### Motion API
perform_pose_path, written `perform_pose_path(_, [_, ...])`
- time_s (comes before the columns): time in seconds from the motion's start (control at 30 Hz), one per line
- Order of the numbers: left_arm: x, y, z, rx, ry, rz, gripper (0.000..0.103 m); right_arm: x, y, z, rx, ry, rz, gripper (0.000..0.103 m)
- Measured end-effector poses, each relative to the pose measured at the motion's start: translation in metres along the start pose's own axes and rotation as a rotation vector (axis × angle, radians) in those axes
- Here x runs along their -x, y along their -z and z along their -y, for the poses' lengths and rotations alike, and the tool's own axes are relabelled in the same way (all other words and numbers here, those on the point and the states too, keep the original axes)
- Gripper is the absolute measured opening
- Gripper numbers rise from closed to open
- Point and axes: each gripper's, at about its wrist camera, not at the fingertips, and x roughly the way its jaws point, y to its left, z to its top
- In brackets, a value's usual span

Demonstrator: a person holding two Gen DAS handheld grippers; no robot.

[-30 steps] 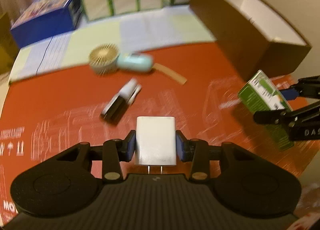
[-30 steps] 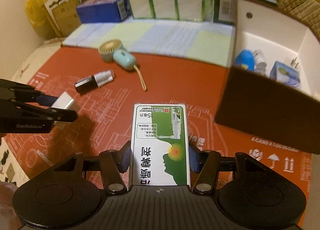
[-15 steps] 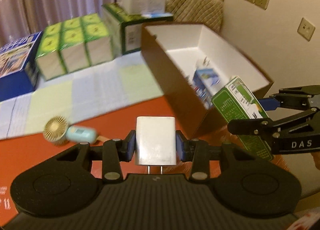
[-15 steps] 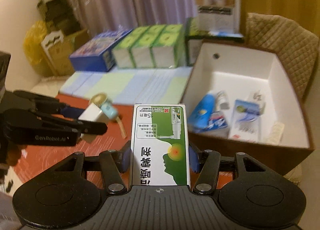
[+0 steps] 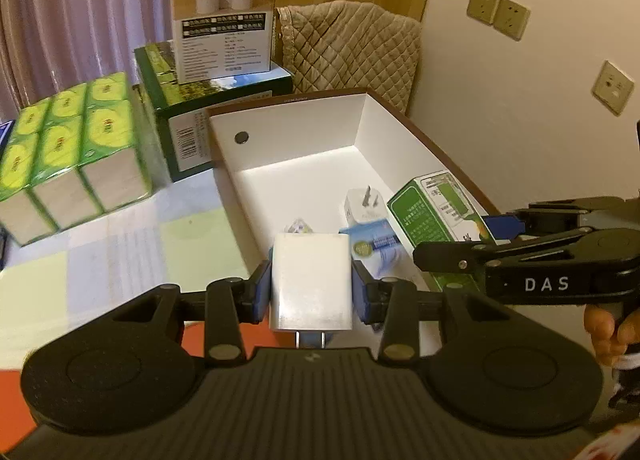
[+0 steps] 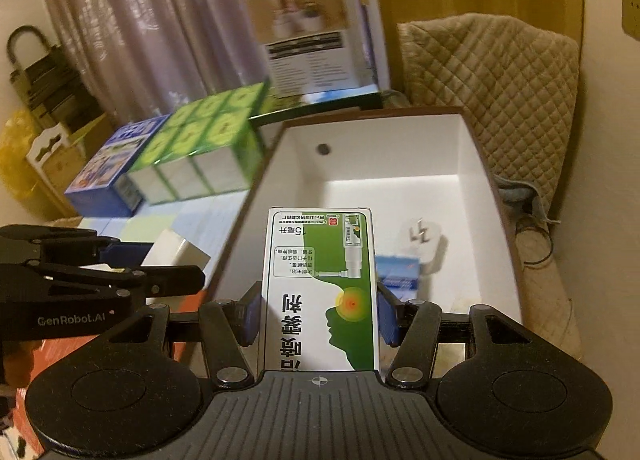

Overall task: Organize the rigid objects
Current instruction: 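Carry the green-and-white box and white charger over the brown box with both grippers, then lower the box and charger into the brown box and open both grippers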

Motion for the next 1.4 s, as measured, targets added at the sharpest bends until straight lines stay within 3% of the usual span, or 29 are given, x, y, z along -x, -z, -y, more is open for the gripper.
perform_pose_path(0.43, [-0.098,-0.064,-0.019,0.009,-0.016,-0.057,0.036,-0.079,-0.063,0.062,-0.105,0.018,-0.033,0.053])
perform_pose_path(0.77, [-0.154,-0.087,-0.028,-0.037,-0.039,-0.112,0.036,-0.132,-0.089,0.085,-0.148,0.047,-0.083,0.053])
perform_pose_path(1.0, [-0.171,-0.092,-0.028,-0.103,-0.086,-0.103,0.036,-0.156,-0.099,0.09,-0.157,0.056,-0.104,0.053])
perform_pose_path(1.4, [-0.17,-0.096,-0.032,-0.087,-0.07,-0.094,0.046,-0.161,-0.105,0.091,-0.152,0.048,-0.062,0.053])
